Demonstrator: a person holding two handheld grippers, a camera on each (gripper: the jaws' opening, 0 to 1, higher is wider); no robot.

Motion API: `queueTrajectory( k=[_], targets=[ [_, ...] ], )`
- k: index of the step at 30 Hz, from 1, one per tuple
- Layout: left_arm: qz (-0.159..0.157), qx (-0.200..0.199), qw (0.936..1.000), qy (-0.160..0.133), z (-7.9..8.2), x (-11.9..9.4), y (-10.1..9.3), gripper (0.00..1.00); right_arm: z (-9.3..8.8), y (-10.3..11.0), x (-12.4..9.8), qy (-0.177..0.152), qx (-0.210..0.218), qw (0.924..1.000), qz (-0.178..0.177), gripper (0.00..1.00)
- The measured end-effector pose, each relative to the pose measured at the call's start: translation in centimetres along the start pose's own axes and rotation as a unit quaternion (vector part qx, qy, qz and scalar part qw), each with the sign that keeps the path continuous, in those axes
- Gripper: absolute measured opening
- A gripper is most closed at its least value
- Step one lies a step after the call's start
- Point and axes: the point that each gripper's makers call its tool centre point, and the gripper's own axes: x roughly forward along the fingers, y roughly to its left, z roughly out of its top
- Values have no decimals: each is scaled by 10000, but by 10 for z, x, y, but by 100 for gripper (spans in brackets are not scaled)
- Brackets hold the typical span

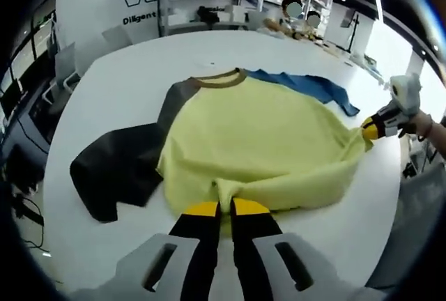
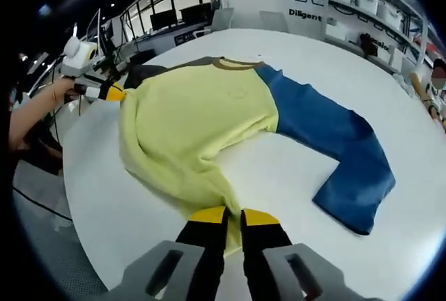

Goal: Fold the garment on the visible template until the final outline fits inside the template.

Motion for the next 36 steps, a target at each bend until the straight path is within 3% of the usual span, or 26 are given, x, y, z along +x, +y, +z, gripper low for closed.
queueTrajectory(
  k=[3,6,10,13,18,21,25,30,33,35,36],
  targets=[
    [-11,69,10000,-40,2,3,0,7,-2,-3,2,5,124,9999,-29,3],
    [2,498,9984,-260,12,3,2,15,-1,-6,2,-69,250,9996,-84,9],
    [-145,825,9960,-319,13,-5,-2,28,5,-5,-3,-300,639,9975,-58,21],
    [-289,938,9947,-317,11,-11,-6,31,10,-2,-9,-519,978,9939,21,32],
    [-458,1074,9930,-193,4,-12,-6,32,10,4,-15,-604,1243,9903,139,36],
    [-879,1372,9864,-193,3,-9,-10,32,6,11,-18,-597,1350,9888,231,36],
    [-1158,1379,9835,-141,0,-3,-12,27,-4,15,-17,-444,1416,9886,243,37],
    [-1211,1418,9821,-247,7,1,-11,21,-14,15,-13,-295,1435,9890,189,35],
    [-1319,1359,9815,-285,11,2,-13,10,-15,16,-11,-249,1438,9892,167,31],
    [-1340,1397,9807,-258,12,3,-15,4,-16,14,-12,-232,1448,9891,84,29],
    [-1317,1416,9808,-251,13,3,-15,4,-20,10,-16,-121,1549,9878,-139,29]
  ],
)
